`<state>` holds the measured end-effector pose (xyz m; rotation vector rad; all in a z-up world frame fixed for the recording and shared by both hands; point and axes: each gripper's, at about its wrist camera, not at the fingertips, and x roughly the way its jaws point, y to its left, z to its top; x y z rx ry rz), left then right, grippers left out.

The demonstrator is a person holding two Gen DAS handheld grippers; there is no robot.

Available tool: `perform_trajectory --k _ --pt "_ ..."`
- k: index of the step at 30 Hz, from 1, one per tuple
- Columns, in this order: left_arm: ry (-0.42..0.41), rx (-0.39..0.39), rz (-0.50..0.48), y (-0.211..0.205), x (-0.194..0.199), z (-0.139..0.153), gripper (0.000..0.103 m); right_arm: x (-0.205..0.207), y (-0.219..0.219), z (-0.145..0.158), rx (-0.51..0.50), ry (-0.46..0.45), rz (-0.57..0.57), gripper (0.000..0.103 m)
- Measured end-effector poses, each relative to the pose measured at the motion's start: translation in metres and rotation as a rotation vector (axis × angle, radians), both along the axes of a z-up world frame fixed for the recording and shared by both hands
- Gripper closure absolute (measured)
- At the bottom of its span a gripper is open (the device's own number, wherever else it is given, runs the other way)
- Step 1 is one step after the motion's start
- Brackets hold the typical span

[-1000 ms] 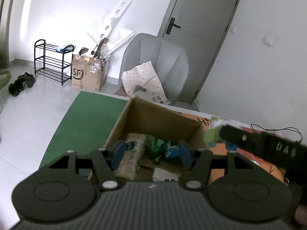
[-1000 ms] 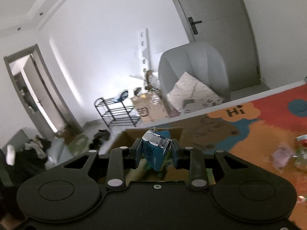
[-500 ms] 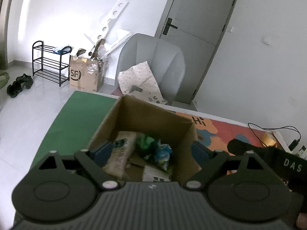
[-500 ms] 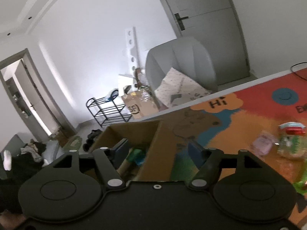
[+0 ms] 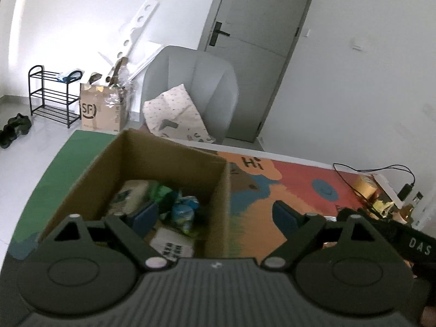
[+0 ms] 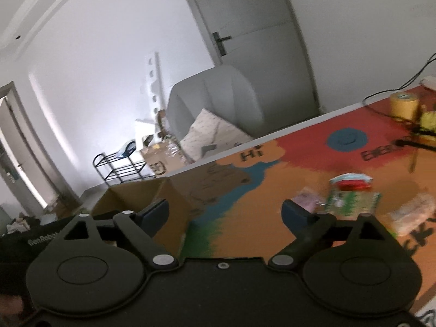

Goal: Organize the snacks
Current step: 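Move both grippers back to the snack packets on the mat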

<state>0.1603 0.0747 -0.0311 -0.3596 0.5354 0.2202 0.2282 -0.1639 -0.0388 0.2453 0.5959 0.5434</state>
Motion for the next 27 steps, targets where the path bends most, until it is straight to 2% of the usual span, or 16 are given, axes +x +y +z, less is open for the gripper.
perform_trajectory --k 11,27 --pt "-0.007 0.002 -0.065 -0.037 0.011 0.001 0.013 0.004 -0.059 -0.010 -0.002 0.018 -0.097 0.006" --pt "0.025 -0.022 -0.200 -0.094 0.033 -0.013 0.013 0.002 -0.118 -0.029 -0.026 0.057 -0.220 0.005"
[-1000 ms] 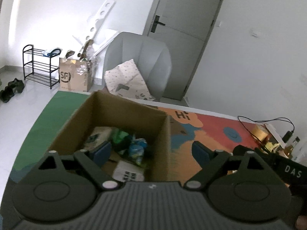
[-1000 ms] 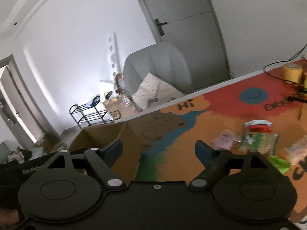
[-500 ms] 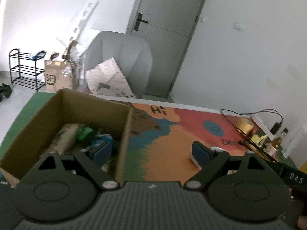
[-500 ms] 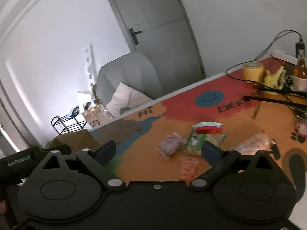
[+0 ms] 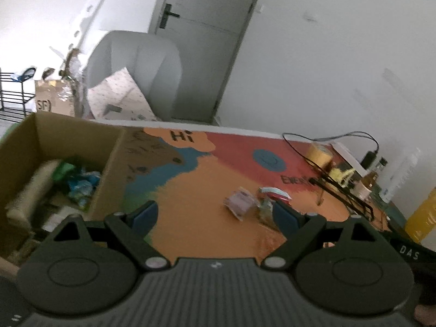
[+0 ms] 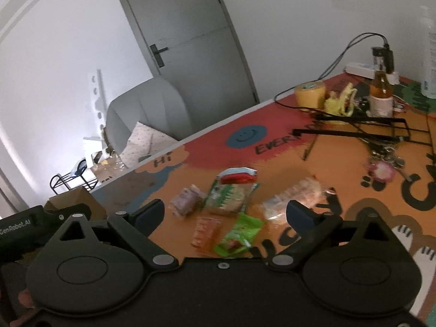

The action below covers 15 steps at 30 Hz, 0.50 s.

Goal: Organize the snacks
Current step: 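Move both grippers back to the snack packets on the mat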

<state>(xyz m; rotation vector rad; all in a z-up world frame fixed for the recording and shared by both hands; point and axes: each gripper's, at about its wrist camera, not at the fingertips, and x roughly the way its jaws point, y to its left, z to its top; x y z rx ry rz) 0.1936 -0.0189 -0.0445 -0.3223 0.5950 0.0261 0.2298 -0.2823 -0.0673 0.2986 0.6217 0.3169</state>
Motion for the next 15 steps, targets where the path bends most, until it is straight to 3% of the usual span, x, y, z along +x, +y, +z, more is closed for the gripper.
perform_trajectory --k 8,15 --pt "0.000 0.015 -0.063 -0.028 0.011 -0.009 0.013 0.001 -0.017 -0.011 -0.021 0.014 -0.029 0.007" --pt "0.023 -0.008 -0.099 -0.043 0.024 -0.021 0.017 0.012 -0.028 -0.027 0.004 0.055 -0.045 0.017"
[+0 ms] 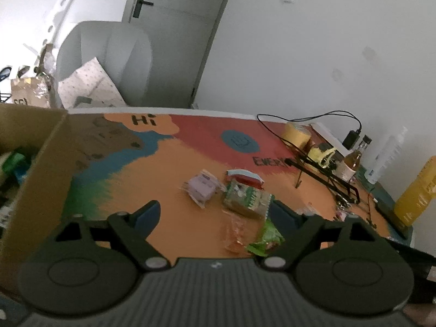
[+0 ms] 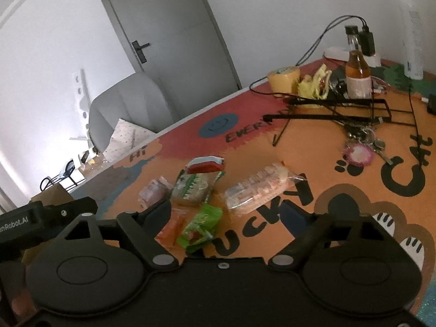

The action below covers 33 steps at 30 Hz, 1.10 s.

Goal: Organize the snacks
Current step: 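Move both grippers back to the snack packets on the mat, then grasp the clear red-filled packet with left gripper while right grasps long bread packet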

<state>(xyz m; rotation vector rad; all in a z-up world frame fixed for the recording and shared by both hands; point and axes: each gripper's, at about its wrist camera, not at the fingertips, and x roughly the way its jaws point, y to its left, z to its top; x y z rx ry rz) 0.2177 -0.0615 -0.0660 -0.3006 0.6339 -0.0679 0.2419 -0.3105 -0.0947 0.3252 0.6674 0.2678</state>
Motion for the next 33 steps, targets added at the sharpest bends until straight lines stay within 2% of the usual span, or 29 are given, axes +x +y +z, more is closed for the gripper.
perform_trajectory --k 5,8,22,28,33 --pt "0.028 -0.001 -0.021 -0.011 0.014 -0.010 0.037 0.011 -0.004 -0.009 0.012 0.018 -0.007 0.024" --pt "0.055 -0.004 -0.021 -0.015 0.023 -0.018 0.048 0.019 -0.004 -0.014 0.017 0.031 -0.009 0.024" --pt "0.143 0.008 -0.058 -0.035 0.061 -0.051 0.063 0.061 0.000 -0.039 0.011 0.093 -0.024 0.030" --pt "0.174 0.005 -0.055 -0.036 0.072 -0.062 0.075 0.074 0.010 -0.042 -0.039 0.085 -0.044 0.030" --pt "0.172 0.026 -0.052 -0.037 0.076 -0.062 0.079 0.084 0.020 -0.043 -0.087 0.067 -0.072 0.029"
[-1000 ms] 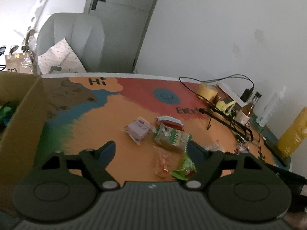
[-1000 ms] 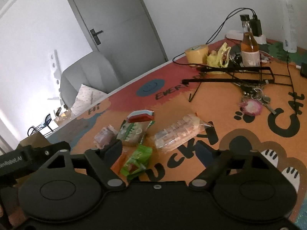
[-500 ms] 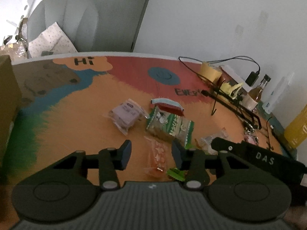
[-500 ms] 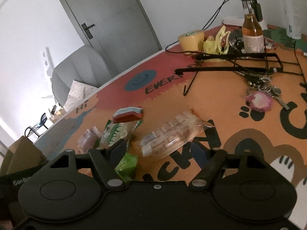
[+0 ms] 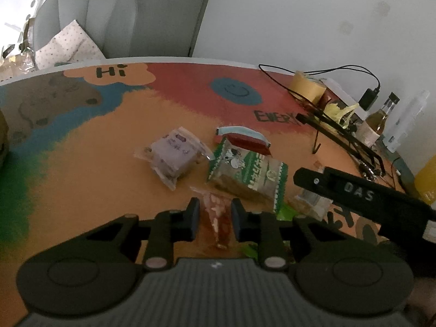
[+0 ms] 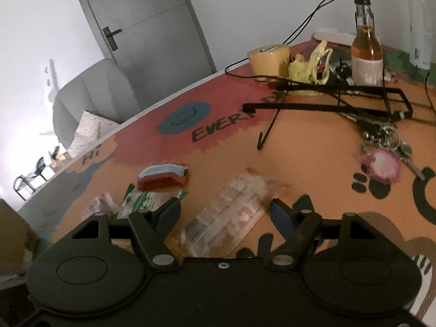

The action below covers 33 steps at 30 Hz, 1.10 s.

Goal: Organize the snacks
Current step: 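Grasp the clear red-filled packet with left gripper while right grasps long bread packet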

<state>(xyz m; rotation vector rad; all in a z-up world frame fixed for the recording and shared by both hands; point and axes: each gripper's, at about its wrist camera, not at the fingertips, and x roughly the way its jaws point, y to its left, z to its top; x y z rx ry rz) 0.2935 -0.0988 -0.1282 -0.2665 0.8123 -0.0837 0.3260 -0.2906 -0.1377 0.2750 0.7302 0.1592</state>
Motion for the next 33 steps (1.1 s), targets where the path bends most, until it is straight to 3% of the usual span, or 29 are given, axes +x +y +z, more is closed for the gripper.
perform_trajectory --k 2,12,16,20,33 --pt "0.002 0.006 -0.004 -0.001 0.000 0.000 0.079 0.001 0.004 -0.001 -0.028 -0.005 0.002 0.032" --pt "0.009 0.051 -0.030 -0.007 -0.010 0.000 0.079 -0.018 -0.007 -0.001 -0.081 -0.012 0.011 0.068" --pt "0.018 0.048 -0.024 -0.006 -0.016 0.003 0.085 -0.029 -0.016 -0.001 -0.064 -0.013 0.022 0.070" --pt "0.002 0.045 -0.018 -0.003 -0.026 0.009 0.085 -0.038 -0.031 0.002 0.011 0.004 0.020 0.071" --pt "-0.073 0.025 0.001 0.005 -0.048 0.038 0.085 -0.062 -0.033 0.029 0.059 -0.061 0.041 0.071"
